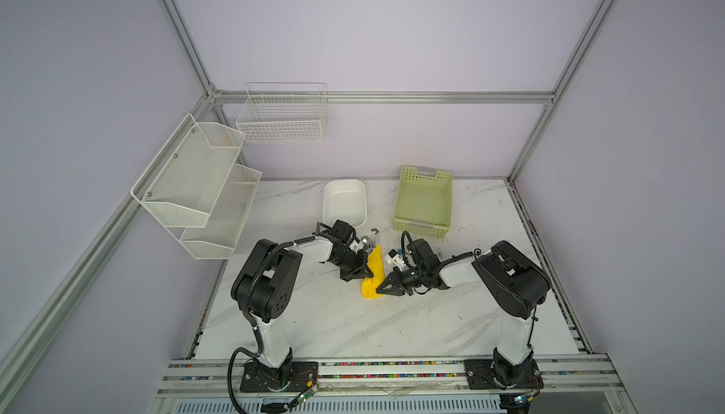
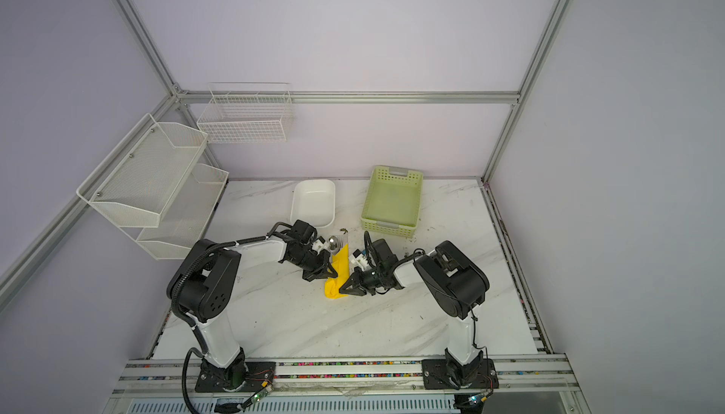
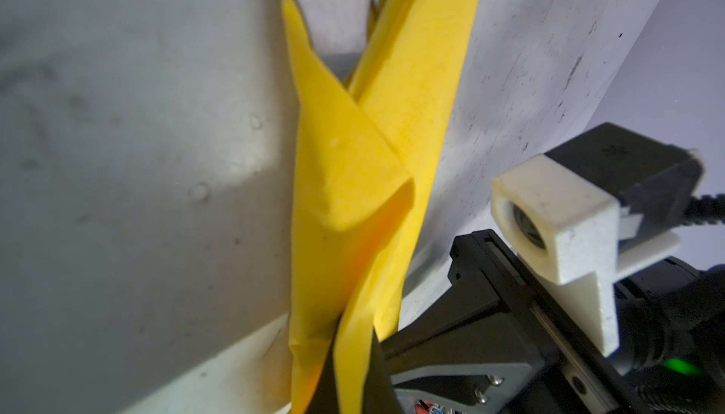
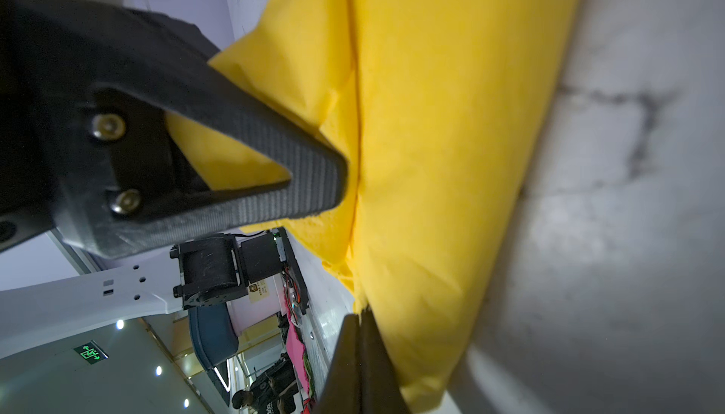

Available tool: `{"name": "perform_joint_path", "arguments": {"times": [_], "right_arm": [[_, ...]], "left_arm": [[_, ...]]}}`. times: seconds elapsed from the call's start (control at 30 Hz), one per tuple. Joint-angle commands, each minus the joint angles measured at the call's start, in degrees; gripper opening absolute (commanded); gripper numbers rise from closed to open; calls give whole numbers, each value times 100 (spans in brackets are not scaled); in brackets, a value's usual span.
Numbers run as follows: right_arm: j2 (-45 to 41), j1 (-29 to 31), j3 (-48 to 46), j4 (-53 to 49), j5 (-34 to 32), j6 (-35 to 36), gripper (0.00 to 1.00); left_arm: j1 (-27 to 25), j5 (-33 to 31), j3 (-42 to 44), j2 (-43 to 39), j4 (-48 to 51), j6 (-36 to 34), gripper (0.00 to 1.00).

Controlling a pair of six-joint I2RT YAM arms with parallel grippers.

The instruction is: Place the utensils on the paper napkin and roll it up

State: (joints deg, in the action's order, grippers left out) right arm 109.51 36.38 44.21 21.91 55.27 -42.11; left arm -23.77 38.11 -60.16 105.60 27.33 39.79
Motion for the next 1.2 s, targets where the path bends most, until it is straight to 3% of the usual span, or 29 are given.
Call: {"name": "perform_joint_path", "arguments": {"times": [0.0,0.43,0.87,1.17], "right_arm": [[236,-70,-223,-55,-290,-88,0],[429,-79,-359,-73,-464,-208,0],[578,-79,-325,-73,-517,-245,0],[676,-79,-237,-214,-534,-141,0]], "left_arm": [[8,-326,-310,-196,511,-77,0],[-37,-121,-207,-799,585,151,0],[-206,-7,-377,-679,323,450,0],[-251,1,-268,-699,-397,1154,0]]}}
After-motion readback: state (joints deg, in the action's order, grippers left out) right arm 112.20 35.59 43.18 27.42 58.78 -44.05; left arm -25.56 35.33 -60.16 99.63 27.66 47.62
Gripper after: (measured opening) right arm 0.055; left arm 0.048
